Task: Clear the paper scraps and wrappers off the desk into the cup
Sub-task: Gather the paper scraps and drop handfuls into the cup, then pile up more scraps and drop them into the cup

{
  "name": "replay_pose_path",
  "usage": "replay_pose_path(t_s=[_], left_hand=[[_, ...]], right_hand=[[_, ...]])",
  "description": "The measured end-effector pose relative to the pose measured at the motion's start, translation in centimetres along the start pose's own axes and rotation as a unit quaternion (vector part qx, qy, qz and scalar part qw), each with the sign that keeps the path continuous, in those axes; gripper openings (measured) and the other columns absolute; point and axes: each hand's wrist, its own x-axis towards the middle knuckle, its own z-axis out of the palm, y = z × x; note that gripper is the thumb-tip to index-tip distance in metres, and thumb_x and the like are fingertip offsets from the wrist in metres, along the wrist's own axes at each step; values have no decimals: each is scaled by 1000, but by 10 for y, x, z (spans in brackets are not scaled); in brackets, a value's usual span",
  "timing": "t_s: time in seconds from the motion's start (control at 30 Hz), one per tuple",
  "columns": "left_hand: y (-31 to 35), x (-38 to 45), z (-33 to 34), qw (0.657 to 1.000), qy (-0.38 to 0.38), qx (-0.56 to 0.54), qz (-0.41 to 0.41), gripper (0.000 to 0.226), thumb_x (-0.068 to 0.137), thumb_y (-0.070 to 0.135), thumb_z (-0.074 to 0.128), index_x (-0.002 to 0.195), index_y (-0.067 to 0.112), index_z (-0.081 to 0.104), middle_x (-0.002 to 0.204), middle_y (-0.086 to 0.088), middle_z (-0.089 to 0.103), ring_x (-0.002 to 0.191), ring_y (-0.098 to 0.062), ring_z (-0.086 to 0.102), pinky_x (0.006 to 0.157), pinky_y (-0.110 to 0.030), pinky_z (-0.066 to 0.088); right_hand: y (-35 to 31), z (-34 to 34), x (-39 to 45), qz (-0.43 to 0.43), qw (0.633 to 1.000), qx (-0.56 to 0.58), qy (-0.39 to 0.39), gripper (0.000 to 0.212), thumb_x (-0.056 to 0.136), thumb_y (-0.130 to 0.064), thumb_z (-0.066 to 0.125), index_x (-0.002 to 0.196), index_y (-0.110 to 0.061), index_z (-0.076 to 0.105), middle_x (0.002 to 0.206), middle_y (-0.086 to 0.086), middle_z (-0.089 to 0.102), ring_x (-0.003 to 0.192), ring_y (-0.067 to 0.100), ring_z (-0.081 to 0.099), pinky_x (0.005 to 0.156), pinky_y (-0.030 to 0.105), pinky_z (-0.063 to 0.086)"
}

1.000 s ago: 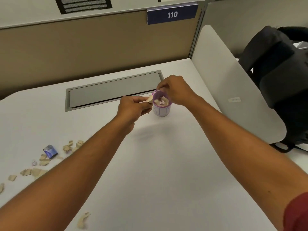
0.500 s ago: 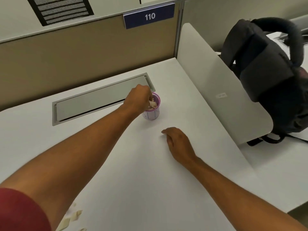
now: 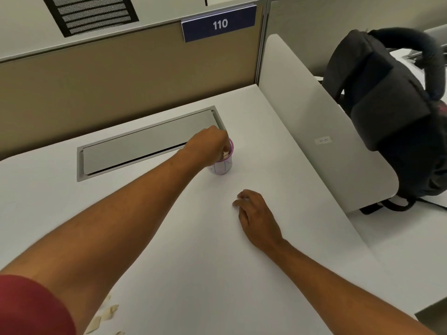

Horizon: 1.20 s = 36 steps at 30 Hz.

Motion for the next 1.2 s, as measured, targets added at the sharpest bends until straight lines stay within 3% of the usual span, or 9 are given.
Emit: replay_pose_path(t_s=[0.1,0.23,0.3,0.37,0.53,0.63,0.8,1.0,1.2], left_hand=[[-6,-11,7,998,31,54,30,28,93,18,74,120,20,73,111,-10,71,87,-25,51,82,-34,31],[-22,-37,1,989,143,10,35,23,97,23,69,119,22,76,109,-6,78,97,-27,66,80,-33,28],[-31,-61,2,981,186,-46,27,19,96,23,69,112,19,78,106,-6,80,95,-28,68,77,-34,37],[-45,-94,11,971,213,-110,3,16,94,21,71,108,18,79,106,-4,79,100,-27,66,82,-38,49],[-83,-189,64,944,247,-194,-100,12,94,21,71,104,18,79,110,4,76,114,-25,61,97,-41,49],[-100,-251,105,926,268,-205,-170,12,92,17,74,102,16,79,114,-2,75,118,-31,62,98,-49,49],[-146,-352,159,910,321,-159,-209,21,94,25,66,110,16,75,122,-6,69,120,-32,61,104,-47,46],[-207,-433,199,909,188,-113,-353,63,97,62,37,147,27,52,163,-7,39,154,-39,26,121,-62,24],[-219,-459,225,940,50,-112,-320,87,91,79,1,159,34,34,172,0,19,157,-41,14,122,-65,15]], right_hand=[[-1,0,-1,-2,1000,-14,-1,24,95,-1,58,112,-8,72,131,7,60,130,20,54,107,29,47],[-2,1,-2,-8,1000,-17,3,23,93,0,59,110,-9,72,128,7,61,127,22,55,106,28,46],[-3,1,-1,-9,1000,-17,0,23,92,0,60,109,-9,72,127,9,61,127,23,55,107,29,45],[-8,2,0,-12,1000,-26,-7,23,91,0,61,108,-10,73,124,9,61,125,24,54,105,27,44],[-44,19,-1,-35,998,-21,-51,27,94,-5,57,115,-16,69,121,-1,61,118,18,55,99,30,49],[-82,44,-9,-74,992,-2,-105,29,97,-10,55,123,-18,65,126,-4,57,121,16,55,102,28,46],[-152,93,-26,-132,969,11,-207,35,101,-14,52,136,-17,57,140,1,50,132,19,50,111,31,42],[-221,142,-43,-135,956,-33,-259,52,107,-29,45,157,-19,34,168,3,24,154,20,23,122,30,24],[-256,178,-81,-170,934,-153,-274,53,109,-41,36,159,-21,32,170,2,18,158,26,9,129,41,9]])
